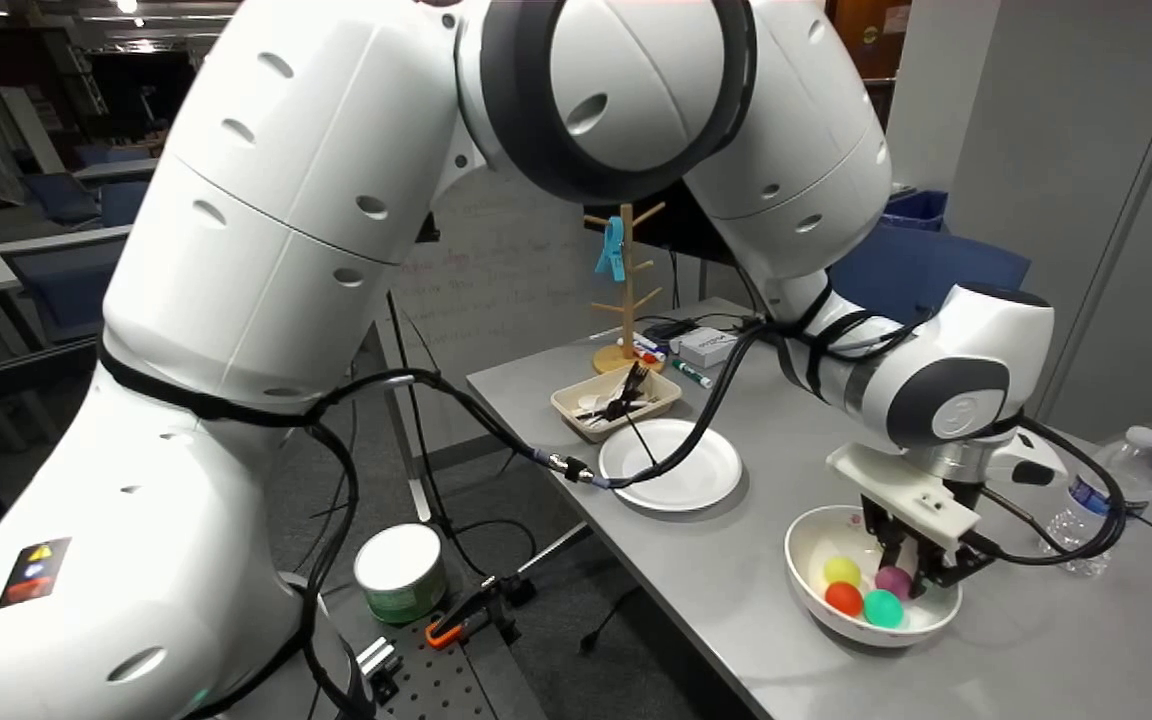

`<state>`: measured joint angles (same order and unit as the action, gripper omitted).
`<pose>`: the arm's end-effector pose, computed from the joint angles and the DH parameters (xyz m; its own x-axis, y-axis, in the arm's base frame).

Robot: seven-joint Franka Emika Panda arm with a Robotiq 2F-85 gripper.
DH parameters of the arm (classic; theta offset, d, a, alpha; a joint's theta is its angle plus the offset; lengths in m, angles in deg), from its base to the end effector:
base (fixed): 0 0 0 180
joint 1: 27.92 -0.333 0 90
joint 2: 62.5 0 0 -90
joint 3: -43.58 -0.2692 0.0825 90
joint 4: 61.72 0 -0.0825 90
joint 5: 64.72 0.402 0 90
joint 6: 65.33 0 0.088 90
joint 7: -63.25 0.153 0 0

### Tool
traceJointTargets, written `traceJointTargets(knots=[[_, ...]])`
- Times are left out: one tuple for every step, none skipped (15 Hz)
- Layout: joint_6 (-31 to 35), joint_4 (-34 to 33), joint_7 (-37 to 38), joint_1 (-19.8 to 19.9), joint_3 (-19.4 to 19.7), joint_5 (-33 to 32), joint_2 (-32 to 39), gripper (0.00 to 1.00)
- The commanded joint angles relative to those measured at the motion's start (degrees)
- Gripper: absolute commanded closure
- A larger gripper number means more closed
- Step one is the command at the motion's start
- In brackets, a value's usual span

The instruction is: Take the purple ball out of the bowl and put it on the plate

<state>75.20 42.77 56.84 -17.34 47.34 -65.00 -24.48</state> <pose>0.6040 -0.1566 0.0704 0.9918 -0.1217 -0.0383 -0.1202 -0.9920 0.0393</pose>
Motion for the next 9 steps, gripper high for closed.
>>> traceJointTargets(knots=[[0.1, 0.0, 0.2, 0.4, -0.2, 1.2, 0.0, 0.89], [-0.3, 0.5, 0.0, 0.5, -0.3, 1.3, -0.7, 0.89], [-0.7, 1.1, 0.0, 0.5, -0.2, 1.2, -1.4, 0.89], [-1.1, 2.2, 0.1, 0.1, 0.1, 0.6, -2.5, 0.89], [-1.6, 3.0, 0.0, 0.0, 0.2, 0.4, -3.3, 0.89], [-1.8, 4.1, 0.0, -0.3, 0.5, -0.1, -4.5, 0.89], [-2.4, 5.0, -0.2, -0.3, 0.5, -0.3, -5.6, 0.89], [-2.6, 6.0, -0.2, -0.4, 0.7, -0.5, -6.8, 0.89], [-2.7, 7.0, -0.5, -0.3, 0.7, -0.6, -8.1, 0.89]])
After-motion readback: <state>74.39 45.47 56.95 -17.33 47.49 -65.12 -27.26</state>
